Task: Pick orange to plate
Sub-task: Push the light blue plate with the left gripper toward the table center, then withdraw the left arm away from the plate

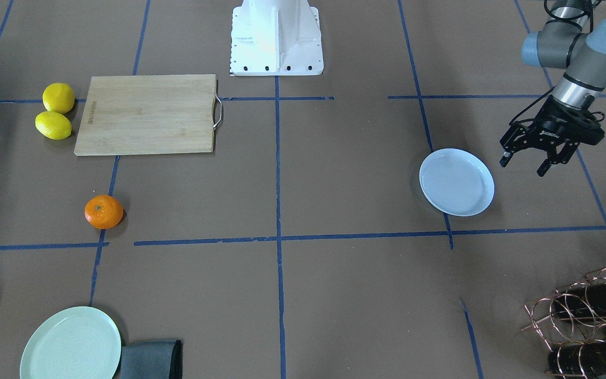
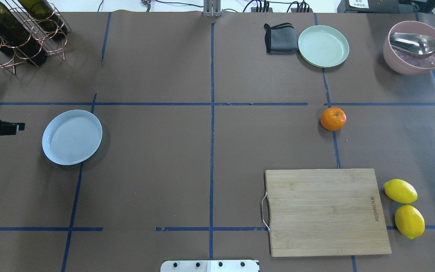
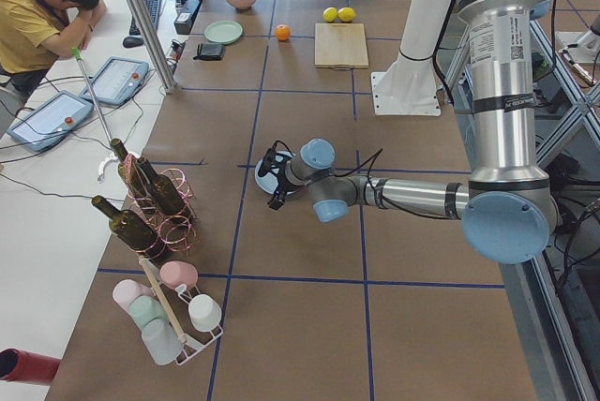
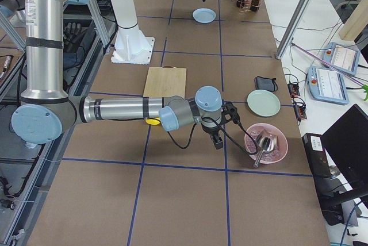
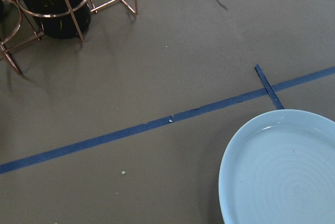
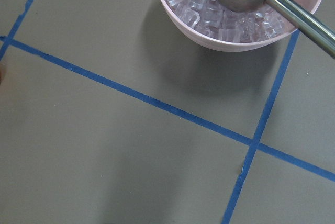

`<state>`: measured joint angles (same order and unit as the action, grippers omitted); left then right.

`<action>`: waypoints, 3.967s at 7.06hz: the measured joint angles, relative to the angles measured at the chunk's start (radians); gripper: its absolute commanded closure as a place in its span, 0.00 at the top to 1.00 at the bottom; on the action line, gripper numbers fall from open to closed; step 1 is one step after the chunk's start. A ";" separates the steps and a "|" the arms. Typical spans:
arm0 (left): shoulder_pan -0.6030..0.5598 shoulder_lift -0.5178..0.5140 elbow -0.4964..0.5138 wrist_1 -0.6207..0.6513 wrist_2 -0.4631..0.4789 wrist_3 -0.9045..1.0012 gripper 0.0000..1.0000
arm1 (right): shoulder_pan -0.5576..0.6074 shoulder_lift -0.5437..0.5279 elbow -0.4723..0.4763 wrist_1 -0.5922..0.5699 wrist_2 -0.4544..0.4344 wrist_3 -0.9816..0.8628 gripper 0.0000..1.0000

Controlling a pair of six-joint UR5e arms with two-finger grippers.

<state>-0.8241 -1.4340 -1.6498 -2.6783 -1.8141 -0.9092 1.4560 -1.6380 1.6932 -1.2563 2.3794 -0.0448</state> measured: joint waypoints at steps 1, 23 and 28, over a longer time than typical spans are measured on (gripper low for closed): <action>0.055 -0.017 0.013 0.001 0.064 -0.084 0.53 | 0.001 0.000 0.000 0.000 0.000 -0.001 1.00; 0.360 -0.726 0.071 0.626 0.264 -0.504 1.00 | 0.001 -0.007 0.001 0.006 0.000 0.000 1.00; -0.117 -0.469 -0.254 0.891 -0.167 0.348 1.00 | -0.061 0.042 0.051 0.024 -0.002 0.047 1.00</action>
<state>-0.9409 -1.9027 -1.9035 -1.7871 -1.9809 -0.5617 1.3950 -1.5961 1.7440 -1.2319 2.3776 0.0020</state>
